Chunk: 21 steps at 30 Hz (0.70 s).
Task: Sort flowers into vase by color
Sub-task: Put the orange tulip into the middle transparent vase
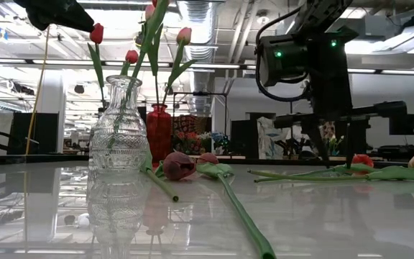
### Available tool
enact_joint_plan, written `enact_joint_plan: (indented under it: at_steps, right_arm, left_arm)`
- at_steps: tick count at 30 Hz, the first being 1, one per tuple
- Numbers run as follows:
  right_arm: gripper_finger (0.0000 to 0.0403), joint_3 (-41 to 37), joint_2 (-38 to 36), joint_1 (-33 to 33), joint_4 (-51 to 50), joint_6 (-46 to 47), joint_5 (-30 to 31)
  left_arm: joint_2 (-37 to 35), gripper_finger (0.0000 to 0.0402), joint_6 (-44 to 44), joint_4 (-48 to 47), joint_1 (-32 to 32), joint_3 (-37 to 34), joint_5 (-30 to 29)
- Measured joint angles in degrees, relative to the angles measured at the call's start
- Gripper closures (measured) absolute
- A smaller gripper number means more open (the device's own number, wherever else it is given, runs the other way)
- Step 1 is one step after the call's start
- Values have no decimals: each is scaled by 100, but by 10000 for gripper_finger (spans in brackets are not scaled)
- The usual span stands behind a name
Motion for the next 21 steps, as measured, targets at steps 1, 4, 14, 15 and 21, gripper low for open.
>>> enact_joint_plan:
  at_steps: [1,4,14,15,21]
  right_arm:
    - [253,0,0,-1,1,-2,1]
    - [270,-10,0,-1,17,-32,1]
    - [280,-407,-24,97,714,-49,67]
    - [281,-409,-24,91,720,-49,65]
    - [307,-411,-20,96,733,-66,111]
  left_arm:
    - [0,316,0,0,0,0,1]
    - [0,316,1,0,0,0,4]
    - [0,316,2,0,0,0,12]
    - [0,316,2,0,0,0,12]
    - [1,316,-2,2,0,0,12]
